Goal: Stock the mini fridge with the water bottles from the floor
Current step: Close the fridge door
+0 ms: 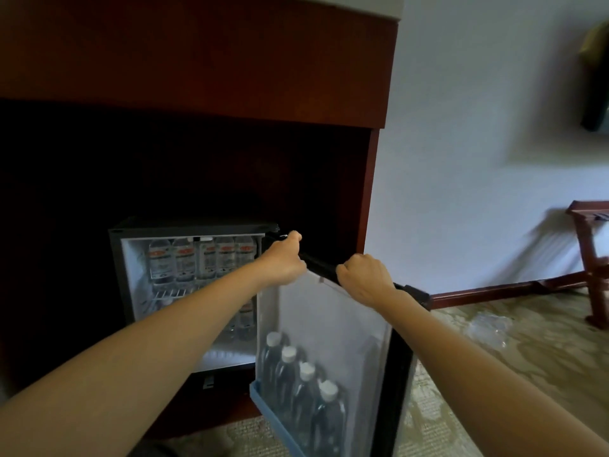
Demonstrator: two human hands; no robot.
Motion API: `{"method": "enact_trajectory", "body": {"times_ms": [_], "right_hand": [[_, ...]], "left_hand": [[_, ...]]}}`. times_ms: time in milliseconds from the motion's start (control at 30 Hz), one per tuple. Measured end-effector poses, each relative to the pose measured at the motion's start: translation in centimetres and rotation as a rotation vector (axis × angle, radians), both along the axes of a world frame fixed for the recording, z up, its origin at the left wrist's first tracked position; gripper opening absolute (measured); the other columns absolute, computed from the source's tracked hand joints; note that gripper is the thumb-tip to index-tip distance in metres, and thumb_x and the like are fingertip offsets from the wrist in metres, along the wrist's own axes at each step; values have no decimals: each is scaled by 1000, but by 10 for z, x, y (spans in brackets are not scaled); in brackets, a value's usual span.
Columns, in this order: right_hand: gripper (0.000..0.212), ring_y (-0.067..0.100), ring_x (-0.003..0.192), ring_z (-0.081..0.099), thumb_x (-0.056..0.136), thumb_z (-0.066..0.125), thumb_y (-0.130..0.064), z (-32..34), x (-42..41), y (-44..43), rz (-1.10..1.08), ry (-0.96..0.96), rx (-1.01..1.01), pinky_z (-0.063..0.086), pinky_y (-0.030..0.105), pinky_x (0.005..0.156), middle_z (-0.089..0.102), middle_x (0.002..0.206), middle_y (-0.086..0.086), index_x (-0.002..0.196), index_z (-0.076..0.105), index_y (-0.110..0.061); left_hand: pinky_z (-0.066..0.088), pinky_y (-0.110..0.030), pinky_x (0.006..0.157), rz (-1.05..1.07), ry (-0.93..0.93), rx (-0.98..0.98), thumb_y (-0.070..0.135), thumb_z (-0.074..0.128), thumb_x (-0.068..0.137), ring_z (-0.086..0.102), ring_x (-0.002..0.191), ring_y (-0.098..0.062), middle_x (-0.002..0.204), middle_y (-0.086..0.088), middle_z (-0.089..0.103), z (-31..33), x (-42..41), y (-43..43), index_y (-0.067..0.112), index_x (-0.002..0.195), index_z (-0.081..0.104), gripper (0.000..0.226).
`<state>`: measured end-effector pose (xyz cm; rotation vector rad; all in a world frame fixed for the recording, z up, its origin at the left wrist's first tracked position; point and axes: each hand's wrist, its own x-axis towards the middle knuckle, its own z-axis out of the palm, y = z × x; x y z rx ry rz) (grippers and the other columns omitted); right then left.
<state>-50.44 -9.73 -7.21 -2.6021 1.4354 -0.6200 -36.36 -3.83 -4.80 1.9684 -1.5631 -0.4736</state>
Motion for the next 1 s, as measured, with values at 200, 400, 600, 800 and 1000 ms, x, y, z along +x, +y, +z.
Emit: {"method": "enact_trajectory", "body": {"times_ms": [200,400,600,800,1000], "right_hand": [[34,35,103,57,94,32,-12,3,23,39,167,-170,202,46,43,92,63,111,16,105,61,1],[22,17,84,53,95,40,-16,5,75,67,348,-229,400,38,25,69,56,98,9,110,53,-8],[41,27,119,50,88,33,2,-7,131,73,522,-85,371,45,42,98,51,133,11,123,47,-15],[66,24,139,29,84,38,6,-9,189,68,623,184,131,30,31,108,25,154,5,144,25,-17],[71,18,146,8,87,43,-1,-20,258,54,627,293,-9,20,32,114,7,158,1,148,9,-13]], "left_hand": [[27,-25,45,245,-48,-4,0,34,93,38,55,-14,134,-25,43,5,20,47,3,144,18,54],[37,-29,57,378,-26,-88,-3,35,91,41,63,-14,120,-17,50,11,57,87,1,133,37,42],[48,-33,79,420,-123,-118,-6,33,88,57,91,-29,101,-15,62,14,108,127,3,93,66,34],[43,-33,95,366,-417,44,-3,38,87,49,118,-27,130,-11,52,-16,153,145,12,121,60,43],[18,-33,116,368,-879,180,11,45,90,15,144,-21,155,-8,16,-59,223,131,8,148,12,66]]}}
